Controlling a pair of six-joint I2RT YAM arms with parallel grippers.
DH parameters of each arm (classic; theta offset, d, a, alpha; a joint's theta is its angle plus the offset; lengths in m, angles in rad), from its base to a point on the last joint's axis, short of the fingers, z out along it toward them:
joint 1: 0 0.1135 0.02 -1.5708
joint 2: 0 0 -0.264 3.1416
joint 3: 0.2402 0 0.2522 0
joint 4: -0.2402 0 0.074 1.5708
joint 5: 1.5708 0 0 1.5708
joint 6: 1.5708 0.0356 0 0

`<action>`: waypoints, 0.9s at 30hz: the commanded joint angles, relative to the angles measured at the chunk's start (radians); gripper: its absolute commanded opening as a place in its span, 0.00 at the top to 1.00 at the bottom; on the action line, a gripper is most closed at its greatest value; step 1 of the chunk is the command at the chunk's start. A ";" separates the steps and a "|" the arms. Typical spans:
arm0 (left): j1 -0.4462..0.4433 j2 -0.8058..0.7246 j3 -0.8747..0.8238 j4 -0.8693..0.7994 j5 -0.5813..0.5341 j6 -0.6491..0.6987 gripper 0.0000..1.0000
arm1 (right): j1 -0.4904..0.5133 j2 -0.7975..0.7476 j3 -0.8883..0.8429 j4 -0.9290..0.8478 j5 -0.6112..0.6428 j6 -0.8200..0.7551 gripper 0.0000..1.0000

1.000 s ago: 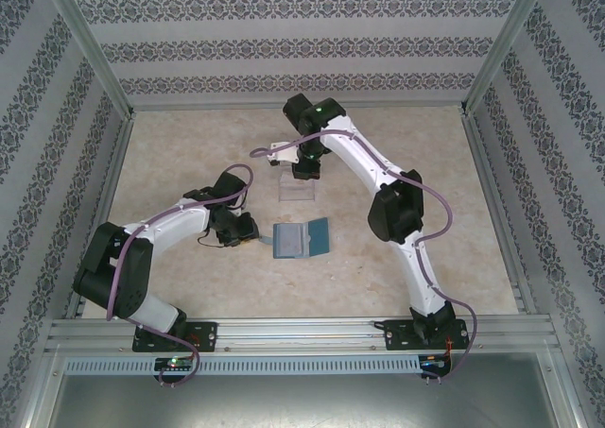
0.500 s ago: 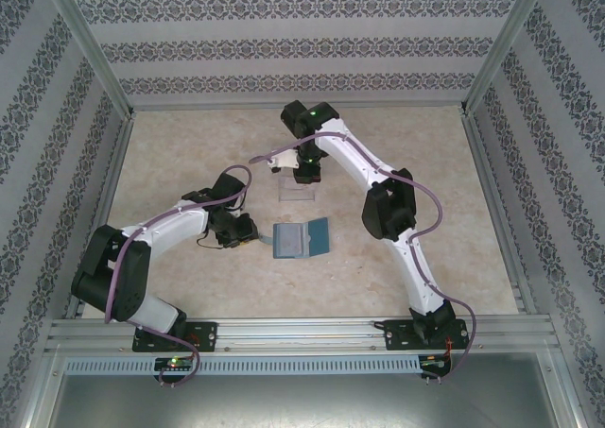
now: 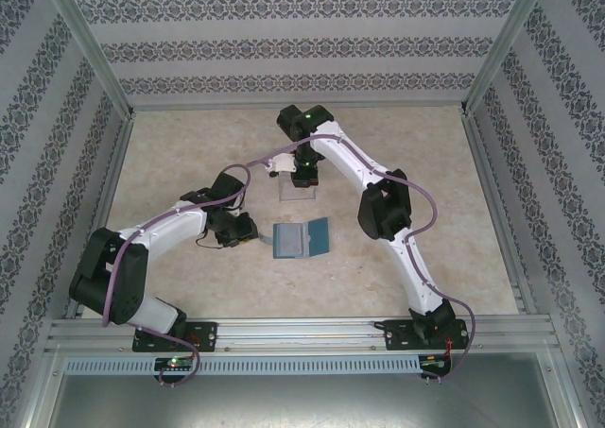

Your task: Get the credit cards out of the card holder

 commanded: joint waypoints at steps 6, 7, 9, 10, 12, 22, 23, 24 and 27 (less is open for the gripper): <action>0.015 -0.027 0.002 -0.019 -0.006 -0.001 0.77 | 0.014 -0.052 0.051 -0.011 0.032 -0.033 1.00; 0.013 -0.028 0.000 -0.020 -0.006 -0.002 0.77 | 0.015 -0.051 0.053 -0.006 0.039 -0.037 1.00; 0.014 -0.032 -0.004 -0.019 -0.008 -0.003 0.77 | 0.012 -0.037 0.055 0.003 0.049 -0.041 1.00; 0.014 -0.033 -0.003 -0.019 -0.010 -0.003 0.77 | 0.012 -0.029 0.059 0.004 0.051 -0.043 1.00; 0.013 -0.038 -0.005 -0.024 -0.015 -0.004 0.77 | 0.009 -0.011 0.072 0.008 0.055 -0.046 1.00; 0.014 -0.043 -0.009 -0.029 -0.021 -0.011 0.77 | 0.006 0.039 0.083 0.016 0.043 -0.060 1.00; 0.014 -0.043 -0.009 -0.030 -0.021 -0.011 0.77 | 0.006 0.042 0.083 0.013 0.043 -0.060 1.00; 0.014 -0.043 -0.010 -0.032 -0.023 -0.011 0.77 | 0.005 0.045 0.082 0.007 0.045 -0.060 1.00; 0.014 -0.041 -0.011 -0.030 -0.022 -0.011 0.77 | 0.008 0.047 0.083 -0.017 0.042 -0.054 1.00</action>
